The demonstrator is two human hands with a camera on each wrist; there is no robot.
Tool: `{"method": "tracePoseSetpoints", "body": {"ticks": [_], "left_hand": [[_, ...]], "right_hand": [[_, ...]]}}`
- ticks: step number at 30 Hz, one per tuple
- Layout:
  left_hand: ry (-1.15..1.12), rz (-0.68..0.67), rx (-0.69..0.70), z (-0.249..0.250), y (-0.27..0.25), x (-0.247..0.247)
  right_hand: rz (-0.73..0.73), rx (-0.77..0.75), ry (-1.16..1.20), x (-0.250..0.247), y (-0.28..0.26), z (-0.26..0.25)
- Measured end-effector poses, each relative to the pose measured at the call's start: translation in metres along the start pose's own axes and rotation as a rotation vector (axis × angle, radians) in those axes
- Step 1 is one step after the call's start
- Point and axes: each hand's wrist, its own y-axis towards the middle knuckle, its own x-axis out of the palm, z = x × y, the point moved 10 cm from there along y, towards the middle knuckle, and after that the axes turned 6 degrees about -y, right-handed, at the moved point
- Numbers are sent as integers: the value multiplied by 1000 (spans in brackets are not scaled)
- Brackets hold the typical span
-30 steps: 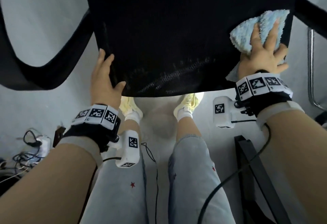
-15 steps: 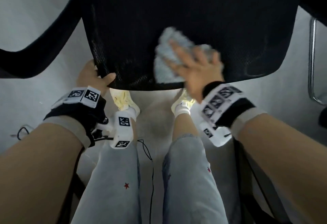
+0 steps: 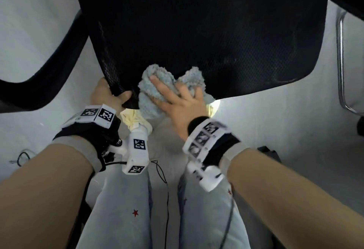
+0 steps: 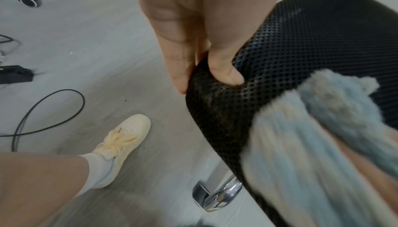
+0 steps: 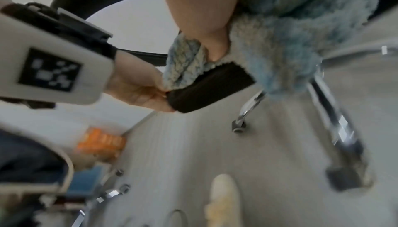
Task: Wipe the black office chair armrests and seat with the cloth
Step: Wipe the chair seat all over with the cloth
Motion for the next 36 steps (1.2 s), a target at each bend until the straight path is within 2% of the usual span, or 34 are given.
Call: {"method": "tracePoseSetpoints", "body": {"ticks": [2,3,5,7,9,10,11,12,14,16,17,18,19,20,21,24,26,28,30,32,34,36], "left_hand": [[-7,-3,-25,-1,3,1],[-24,-10,-36,-2,4,3],[-58,-17,-43,-1,3,7],[-69,-29,-40,-1,3,12],[-91,-50,-36,0,2,20],[-90,-53,-26,2,2,22],[-71,-47,-22,3,3,23],[-55,-40,-10,5,3,24],[-36,-38,12,9,4,21],[15,-54,47,15,5,18],[26,-70,53,16,7,18],[18,-72,46,15,9,16],[-19,-65,28,14,10,14],[-42,-57,19,12,12,13],[-53,-50,13,10,14,13],[-66,-49,32,12,14,15],[-58,-38,37,13,14,16],[-48,-26,36,14,14,17],[-43,-29,39,15,13,17],[-28,-32,30,14,14,16],[-19,-35,8,13,17,12],[-39,-53,4,15,18,10]], "right_hand": [[-16,28,-155,-3,-2,40],[-13,138,-153,-8,-5,71],[50,507,-58,-23,-27,141],[146,867,113,-32,-62,188],[162,1050,239,-29,-71,196],[121,1065,248,-25,-63,187],[72,1018,244,-19,-49,168],[38,909,238,-15,-31,141],[53,547,209,-12,2,70],[39,165,109,-10,11,9],[27,36,32,-9,9,0],[12,-32,-53,-7,5,6],[-12,-26,-124,-7,1,26],[-16,45,-152,-9,-3,56],[8,174,-144,-15,-11,91],[107,695,-23,-34,-61,192],[177,869,98,-37,-87,221],[166,935,113,-36,-87,222],[49,898,52,-27,-65,196],[0,666,27,-16,-32,138],[52,368,81,-10,-9,73],[98,208,103,-6,-2,44]]}}
